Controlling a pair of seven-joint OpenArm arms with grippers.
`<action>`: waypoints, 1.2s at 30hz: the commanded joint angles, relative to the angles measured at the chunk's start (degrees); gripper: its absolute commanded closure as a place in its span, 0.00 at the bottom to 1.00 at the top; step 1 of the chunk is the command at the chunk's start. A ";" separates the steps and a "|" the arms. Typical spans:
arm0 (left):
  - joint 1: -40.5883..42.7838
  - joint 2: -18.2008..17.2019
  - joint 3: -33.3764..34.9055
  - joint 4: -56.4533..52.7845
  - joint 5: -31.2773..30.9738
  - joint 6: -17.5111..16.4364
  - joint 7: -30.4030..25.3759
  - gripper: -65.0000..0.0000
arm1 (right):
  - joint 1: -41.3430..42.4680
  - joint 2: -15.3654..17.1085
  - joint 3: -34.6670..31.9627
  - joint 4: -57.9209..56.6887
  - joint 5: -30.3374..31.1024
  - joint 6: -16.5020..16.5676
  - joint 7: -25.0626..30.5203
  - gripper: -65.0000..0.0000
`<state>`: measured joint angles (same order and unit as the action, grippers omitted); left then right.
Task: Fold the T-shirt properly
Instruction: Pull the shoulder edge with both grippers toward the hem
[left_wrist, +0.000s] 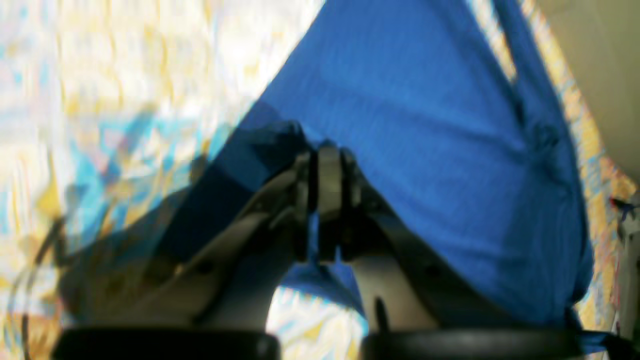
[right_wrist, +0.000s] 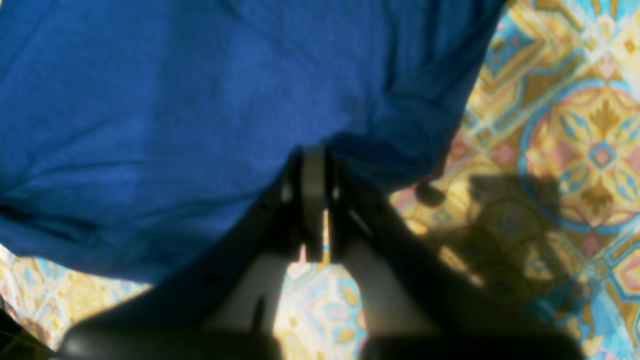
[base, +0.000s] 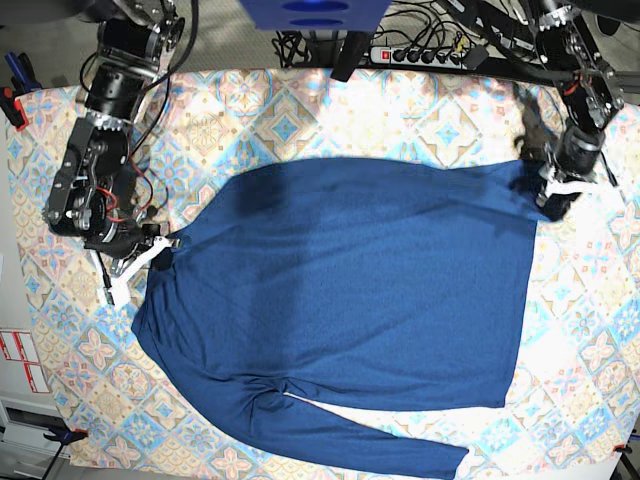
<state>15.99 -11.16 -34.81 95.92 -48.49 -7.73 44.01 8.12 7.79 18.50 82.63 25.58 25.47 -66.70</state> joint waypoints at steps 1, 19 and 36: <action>-1.00 -1.02 -0.40 -0.67 -0.52 -0.23 -0.54 1.00 | 1.95 0.60 0.18 0.14 0.57 0.33 0.81 1.00; -8.65 -1.90 -0.31 -12.45 -0.61 -0.23 -0.98 1.00 | 7.92 0.87 2.20 -5.31 -2.59 0.33 3.53 1.00; -11.81 -1.72 -0.14 -17.55 -0.70 -0.23 -0.98 1.00 | 6.78 0.87 4.14 -5.22 -14.73 0.33 3.71 0.96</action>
<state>4.71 -12.03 -34.72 77.34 -48.42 -7.44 43.97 13.87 7.99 22.57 76.40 10.24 25.47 -63.81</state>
